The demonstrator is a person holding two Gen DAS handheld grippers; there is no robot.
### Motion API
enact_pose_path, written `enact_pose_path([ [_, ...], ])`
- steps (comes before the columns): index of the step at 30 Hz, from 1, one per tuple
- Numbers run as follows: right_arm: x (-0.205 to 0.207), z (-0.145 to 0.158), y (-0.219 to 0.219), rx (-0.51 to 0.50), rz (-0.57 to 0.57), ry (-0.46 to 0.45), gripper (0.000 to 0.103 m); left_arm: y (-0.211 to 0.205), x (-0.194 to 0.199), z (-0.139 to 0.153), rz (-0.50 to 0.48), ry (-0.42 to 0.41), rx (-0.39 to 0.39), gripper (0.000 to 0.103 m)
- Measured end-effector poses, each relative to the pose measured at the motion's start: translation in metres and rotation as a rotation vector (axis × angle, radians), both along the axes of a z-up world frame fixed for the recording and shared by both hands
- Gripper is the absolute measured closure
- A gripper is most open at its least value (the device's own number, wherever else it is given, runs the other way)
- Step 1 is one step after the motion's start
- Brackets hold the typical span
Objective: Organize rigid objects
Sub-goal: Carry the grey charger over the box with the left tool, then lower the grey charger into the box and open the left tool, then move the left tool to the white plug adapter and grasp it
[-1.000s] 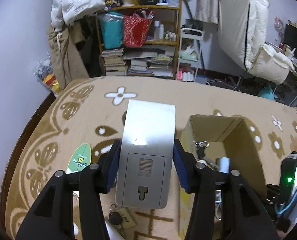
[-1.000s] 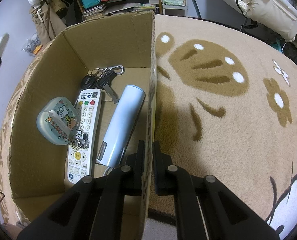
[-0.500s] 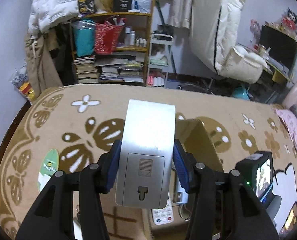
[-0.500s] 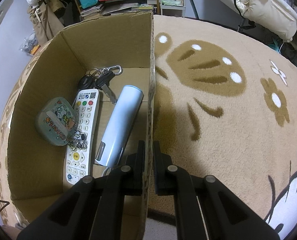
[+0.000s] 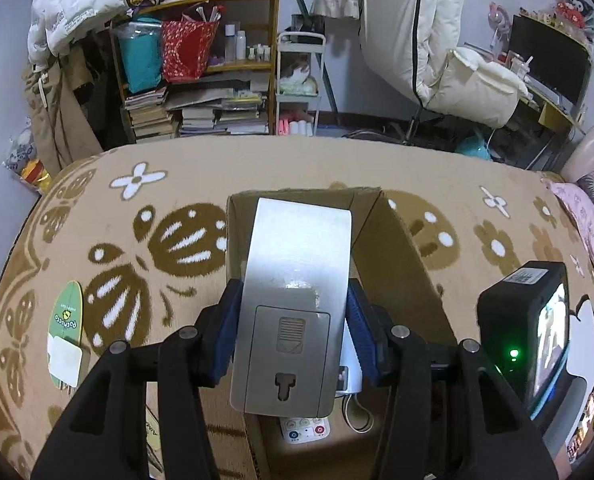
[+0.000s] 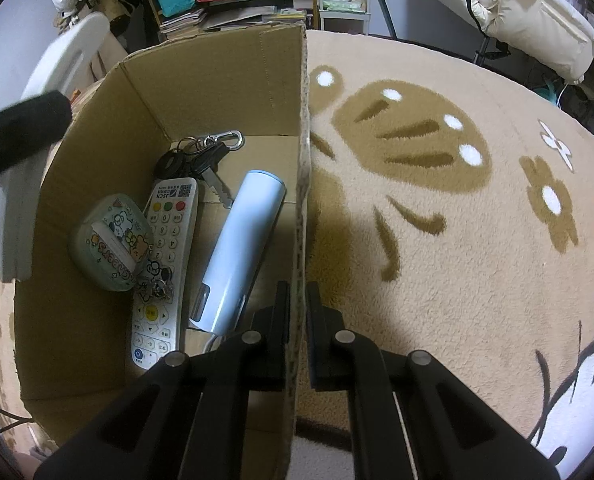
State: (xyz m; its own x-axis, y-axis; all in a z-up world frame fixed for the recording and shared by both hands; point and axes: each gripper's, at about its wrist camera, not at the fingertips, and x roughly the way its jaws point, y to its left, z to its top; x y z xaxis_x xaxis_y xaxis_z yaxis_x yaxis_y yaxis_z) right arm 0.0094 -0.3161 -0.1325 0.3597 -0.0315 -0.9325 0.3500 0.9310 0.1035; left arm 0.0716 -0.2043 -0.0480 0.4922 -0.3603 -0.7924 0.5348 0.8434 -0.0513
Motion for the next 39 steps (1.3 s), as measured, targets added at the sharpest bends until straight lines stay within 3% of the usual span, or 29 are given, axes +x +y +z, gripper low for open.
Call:
enact_pose_path([
  [7,0.000,0.000,-0.001,0.001,0.003,-0.004,0.095,0.002,0.000,0.002,0.002,-0.033,0.032,0.054],
  [12,-0.001,0.001,-0.003,0.008,0.003,-0.007,0.095,0.013,0.004,0.009,0.027,-0.057,0.018,0.047],
  [16,-0.002,0.002,-0.004,0.011,0.005,-0.008,0.095,0.025,0.009,0.013,0.057,-0.070,0.020,0.028],
  [23,-0.002,0.000,-0.003,0.013,0.008,-0.007,0.095,0.051,0.020,0.010,0.140,-0.055,0.069,0.004],
  [39,-0.001,-0.002,-0.005,0.021,0.013,-0.005,0.095,0.126,0.021,-0.013,0.309,0.048,0.140,0.003],
])
